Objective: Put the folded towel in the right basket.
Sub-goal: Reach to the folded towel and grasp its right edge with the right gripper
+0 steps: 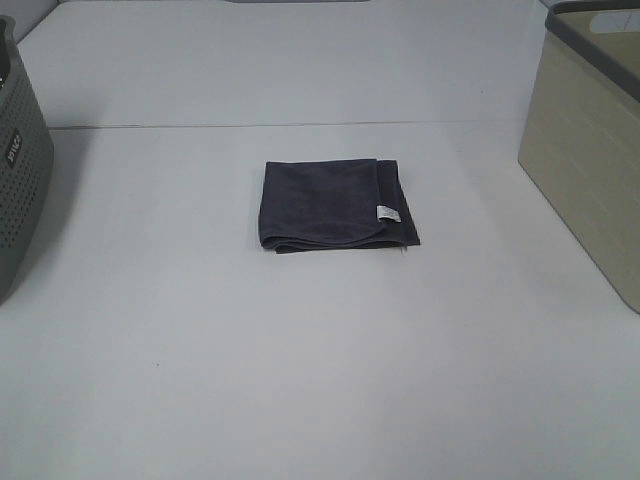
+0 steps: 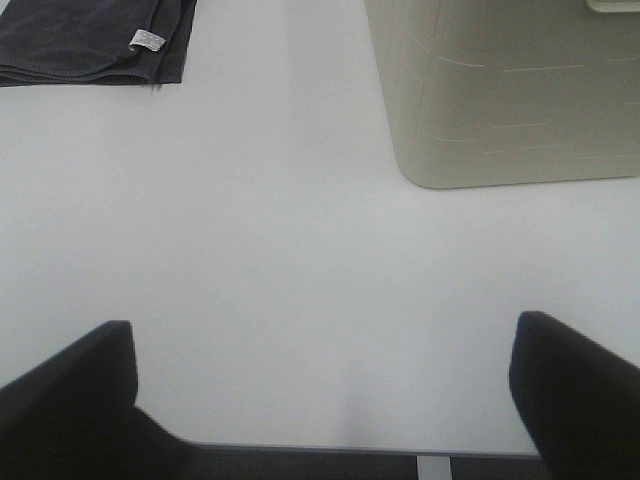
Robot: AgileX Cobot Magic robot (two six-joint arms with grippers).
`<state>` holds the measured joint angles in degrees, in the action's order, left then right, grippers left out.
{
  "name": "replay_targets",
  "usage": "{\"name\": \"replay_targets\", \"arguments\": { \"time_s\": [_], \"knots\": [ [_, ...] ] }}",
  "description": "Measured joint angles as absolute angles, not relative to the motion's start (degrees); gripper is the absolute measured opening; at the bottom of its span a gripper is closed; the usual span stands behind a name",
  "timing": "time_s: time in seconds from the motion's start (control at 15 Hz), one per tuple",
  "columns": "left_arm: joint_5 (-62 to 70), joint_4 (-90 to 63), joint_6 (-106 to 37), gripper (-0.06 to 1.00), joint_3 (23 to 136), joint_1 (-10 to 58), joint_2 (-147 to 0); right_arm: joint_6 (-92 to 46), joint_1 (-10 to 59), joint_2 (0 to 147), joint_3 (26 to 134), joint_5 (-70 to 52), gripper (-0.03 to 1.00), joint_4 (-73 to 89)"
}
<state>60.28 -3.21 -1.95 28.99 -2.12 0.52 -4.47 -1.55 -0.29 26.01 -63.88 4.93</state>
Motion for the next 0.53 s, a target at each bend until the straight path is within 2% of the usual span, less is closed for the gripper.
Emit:
{"name": "replay_targets", "arguments": {
  "time_s": [0.53],
  "knots": [
    [60.3, -3.2, -1.9, 0.99, 29.0, -2.1, 0.5, -4.5, -1.5, -0.3, 26.0, -63.9, 0.97, 4.9]
  ]
}}
